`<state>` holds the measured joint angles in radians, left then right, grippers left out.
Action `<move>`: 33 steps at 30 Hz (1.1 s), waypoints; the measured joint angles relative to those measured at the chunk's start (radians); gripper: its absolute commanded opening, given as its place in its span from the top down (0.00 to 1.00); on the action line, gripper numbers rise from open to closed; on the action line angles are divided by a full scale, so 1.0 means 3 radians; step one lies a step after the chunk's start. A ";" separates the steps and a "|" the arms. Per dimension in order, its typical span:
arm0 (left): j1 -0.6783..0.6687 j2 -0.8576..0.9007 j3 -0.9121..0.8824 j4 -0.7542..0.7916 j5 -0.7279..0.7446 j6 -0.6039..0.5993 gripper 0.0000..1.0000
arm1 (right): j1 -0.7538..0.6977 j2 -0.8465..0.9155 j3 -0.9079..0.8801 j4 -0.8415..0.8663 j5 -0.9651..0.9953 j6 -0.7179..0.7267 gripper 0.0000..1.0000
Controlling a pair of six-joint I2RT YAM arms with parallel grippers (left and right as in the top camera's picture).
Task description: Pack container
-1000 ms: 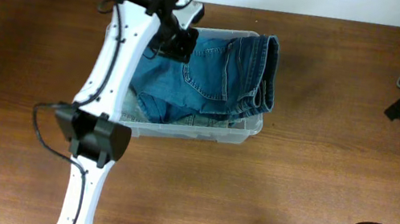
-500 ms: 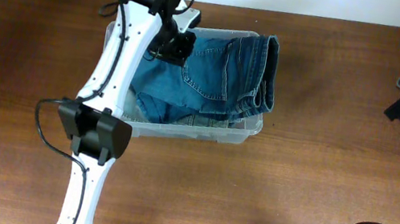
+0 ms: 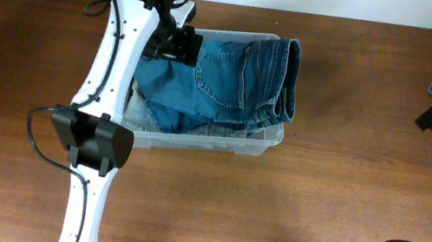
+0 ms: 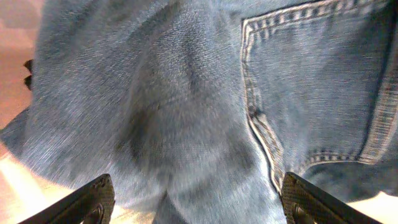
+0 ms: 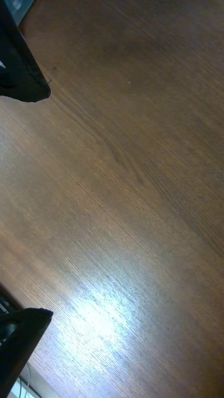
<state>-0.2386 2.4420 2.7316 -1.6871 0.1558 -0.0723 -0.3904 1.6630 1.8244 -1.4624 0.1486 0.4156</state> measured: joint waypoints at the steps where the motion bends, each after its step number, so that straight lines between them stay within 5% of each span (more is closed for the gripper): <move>1: 0.0000 -0.0055 0.0000 0.0000 -0.0006 -0.0029 0.14 | 0.0000 0.0001 0.0000 0.0000 0.0000 0.0001 0.02; 15: 0.0000 -0.0378 -0.0779 0.0011 0.0014 -0.0188 0.15 | 0.0000 0.0000 0.0000 0.0000 0.0000 0.0001 0.02; 33: -0.0014 -0.0371 -0.0802 0.0191 0.0093 -0.0289 0.27 | 0.0000 0.0000 0.0000 0.0000 0.0000 0.0001 0.02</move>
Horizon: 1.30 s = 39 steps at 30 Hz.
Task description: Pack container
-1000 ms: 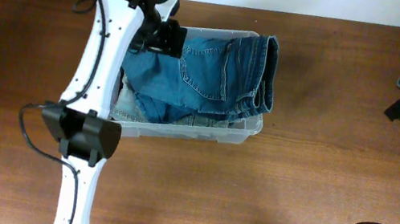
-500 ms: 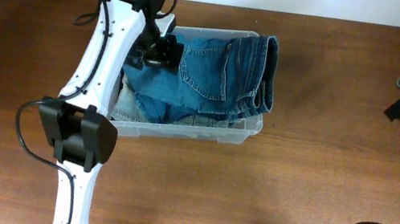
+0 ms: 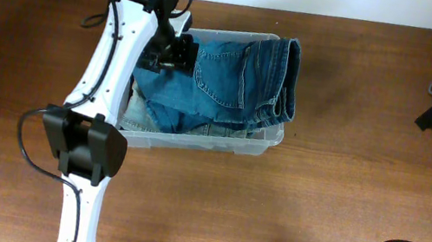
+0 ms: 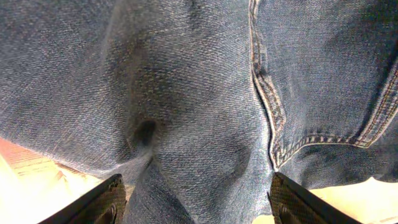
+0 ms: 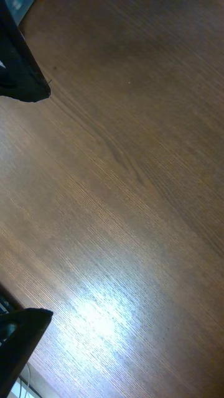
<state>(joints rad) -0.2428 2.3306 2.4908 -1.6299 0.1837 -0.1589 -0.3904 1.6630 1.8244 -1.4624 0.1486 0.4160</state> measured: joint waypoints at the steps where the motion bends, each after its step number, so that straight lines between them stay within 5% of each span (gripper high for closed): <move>1: -0.0005 0.0005 0.0000 0.0000 0.0000 -0.0001 0.27 | 0.0000 0.0000 0.0000 0.0000 0.0000 0.0000 0.01; 15: -0.0032 0.0111 0.0000 -0.0027 0.0000 -0.0074 0.41 | 0.0000 0.0000 0.0000 0.0000 0.0000 -0.0001 0.02; 16: -0.0038 0.0141 0.0000 -0.0031 0.0000 -0.0076 0.46 | 0.0000 0.0000 0.0000 0.0000 0.0000 0.0001 0.02; 19: -0.0045 0.0244 0.0000 -0.0042 0.0003 -0.0078 0.86 | 0.0000 0.0000 0.0000 0.0000 0.0000 0.0000 0.02; 21: -0.0045 0.0271 0.0000 -0.0046 0.0028 -0.0098 0.99 | 0.0000 0.0000 0.0000 0.0000 0.0000 0.0003 0.02; 30: -0.0062 0.0290 0.0189 -0.0191 0.0074 -0.0084 1.00 | 0.0000 0.0000 0.0000 0.0000 0.0000 0.0000 0.02; 39: -0.0062 0.0039 0.0947 -0.0215 0.0618 -0.0088 1.00 | 0.0000 0.0000 0.0000 0.0000 0.0000 0.0000 0.02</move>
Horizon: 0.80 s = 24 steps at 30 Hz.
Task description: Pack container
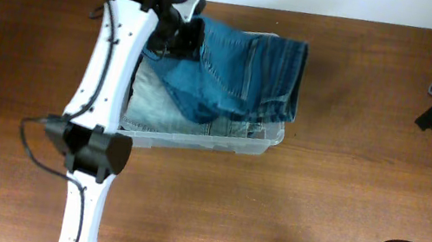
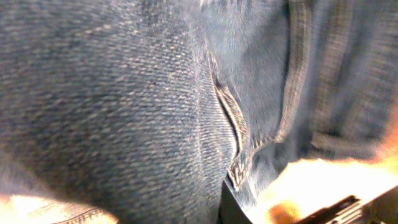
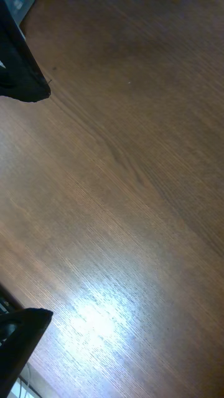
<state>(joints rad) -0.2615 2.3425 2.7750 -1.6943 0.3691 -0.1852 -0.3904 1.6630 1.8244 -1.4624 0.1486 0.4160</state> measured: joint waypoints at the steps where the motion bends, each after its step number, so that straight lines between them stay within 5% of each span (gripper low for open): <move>1: 0.0000 -0.0090 0.0037 0.0000 0.0033 -0.0004 0.99 | 0.0000 0.0000 0.0000 0.0000 0.0000 -0.0001 0.02; 11: -0.0299 -0.1378 0.0188 0.0426 0.0221 -0.0197 1.00 | 0.0000 0.0000 0.0000 0.0000 0.0000 0.0000 0.02; 24: -0.1013 -0.1333 0.0186 0.1077 0.0360 -0.0334 0.99 | 0.0000 0.0000 0.0000 0.0000 0.0000 0.0000 0.02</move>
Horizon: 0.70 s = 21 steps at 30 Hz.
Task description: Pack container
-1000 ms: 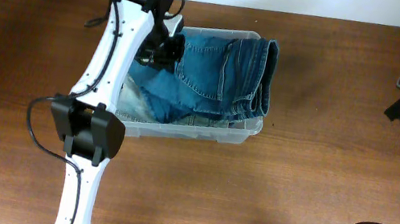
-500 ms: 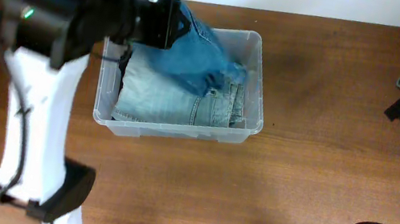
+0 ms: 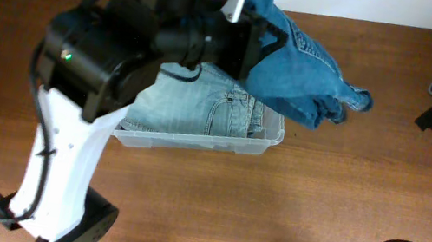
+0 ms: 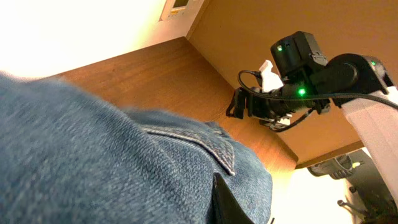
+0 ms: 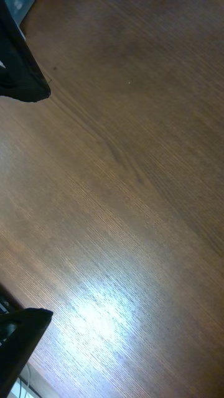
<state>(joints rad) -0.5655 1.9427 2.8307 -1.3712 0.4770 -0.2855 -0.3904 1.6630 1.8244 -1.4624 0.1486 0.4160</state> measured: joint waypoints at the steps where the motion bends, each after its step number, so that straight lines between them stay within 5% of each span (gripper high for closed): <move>1: -0.0006 0.0046 0.0000 0.0041 -0.0013 0.0000 0.99 | 0.0000 0.0000 0.0000 0.0000 0.0000 0.0000 0.02; 14: -0.0005 0.0894 -0.0042 0.0945 0.0282 0.0051 0.99 | 0.0000 0.0000 0.0000 0.0000 0.0000 -0.0001 0.02; 21: -0.0015 0.0913 -0.0031 -0.0156 0.0624 0.0884 0.99 | 0.0000 0.0000 0.0000 0.0000 0.0000 0.0000 0.02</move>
<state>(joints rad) -0.5701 2.2166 2.8216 -1.4181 0.6643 -0.0204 -0.3904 1.6630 1.8244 -1.4624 0.1486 0.4160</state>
